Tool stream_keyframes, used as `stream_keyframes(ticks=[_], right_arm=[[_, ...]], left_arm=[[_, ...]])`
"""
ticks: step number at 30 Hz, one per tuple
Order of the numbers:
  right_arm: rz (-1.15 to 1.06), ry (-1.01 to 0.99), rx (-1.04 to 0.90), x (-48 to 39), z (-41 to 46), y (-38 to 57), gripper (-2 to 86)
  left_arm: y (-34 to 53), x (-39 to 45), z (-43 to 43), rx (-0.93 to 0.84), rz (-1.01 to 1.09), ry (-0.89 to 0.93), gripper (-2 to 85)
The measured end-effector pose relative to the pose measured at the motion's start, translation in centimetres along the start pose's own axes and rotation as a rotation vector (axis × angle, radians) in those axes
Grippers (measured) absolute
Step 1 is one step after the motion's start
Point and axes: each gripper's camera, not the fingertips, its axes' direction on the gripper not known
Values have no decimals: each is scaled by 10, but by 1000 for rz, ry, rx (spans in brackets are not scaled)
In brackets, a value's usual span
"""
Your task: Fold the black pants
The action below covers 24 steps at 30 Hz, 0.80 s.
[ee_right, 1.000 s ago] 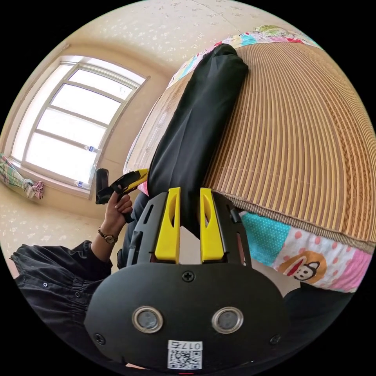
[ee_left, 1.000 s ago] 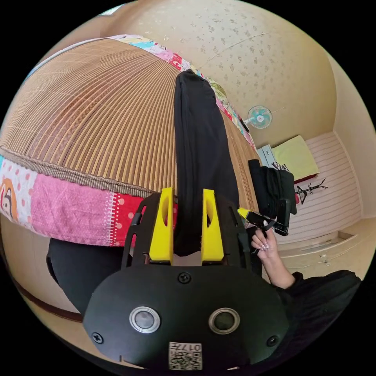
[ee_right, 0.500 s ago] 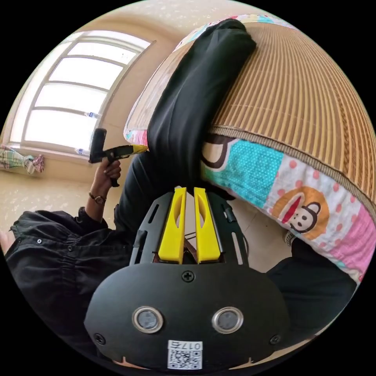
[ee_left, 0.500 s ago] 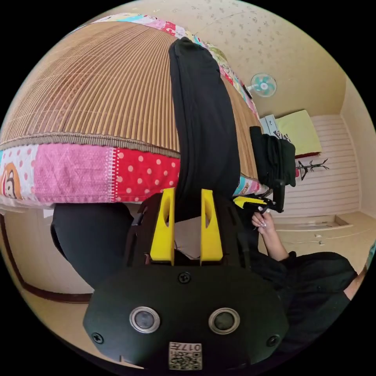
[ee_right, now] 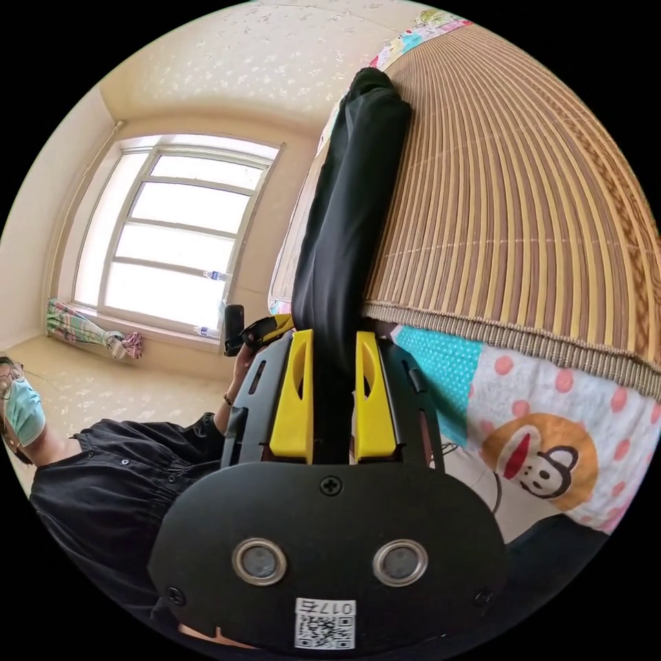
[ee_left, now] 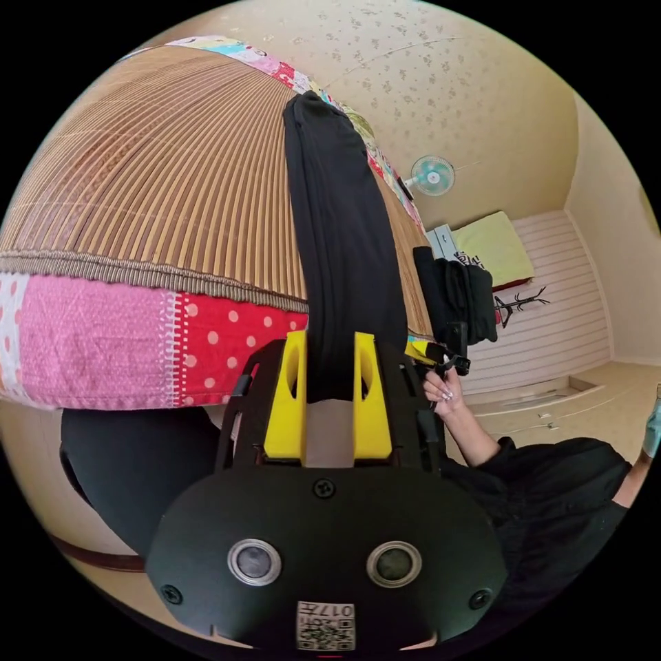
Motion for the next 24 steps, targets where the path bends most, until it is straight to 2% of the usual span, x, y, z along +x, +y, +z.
stream_keyframes(ticks=[2, 6, 10, 13, 16, 20, 22, 24], right_arm=[[18, -8, -7, 2, 3, -2, 74], [-42, 22, -78, -10, -4, 18, 49], [3, 42, -56, -4, -16, 43, 68], [48, -23, 22, 9, -25, 44, 71], [53, -48, 8, 11, -11, 45, 58], [35, -64, -15, 3, -12, 57, 36], [-40, -201, 15, -13, -31, 73, 26], [-109, -322, 73, -35, -56, 87, 22]], left_arm=[[-4, -7, 6, -60, -19, 22, 71], [18, 17, -3, -146, 106, -15, 48], [49, 6, -6, -78, 81, -5, 74], [54, -21, -5, -5, 10, 125, 99], [55, -26, 13, -31, -5, 160, 94], [78, 2, 7, -69, 50, 101, 55], [96, 26, -22, -11, 169, 214, 47], [119, 63, -74, 104, 311, 426, 42]])
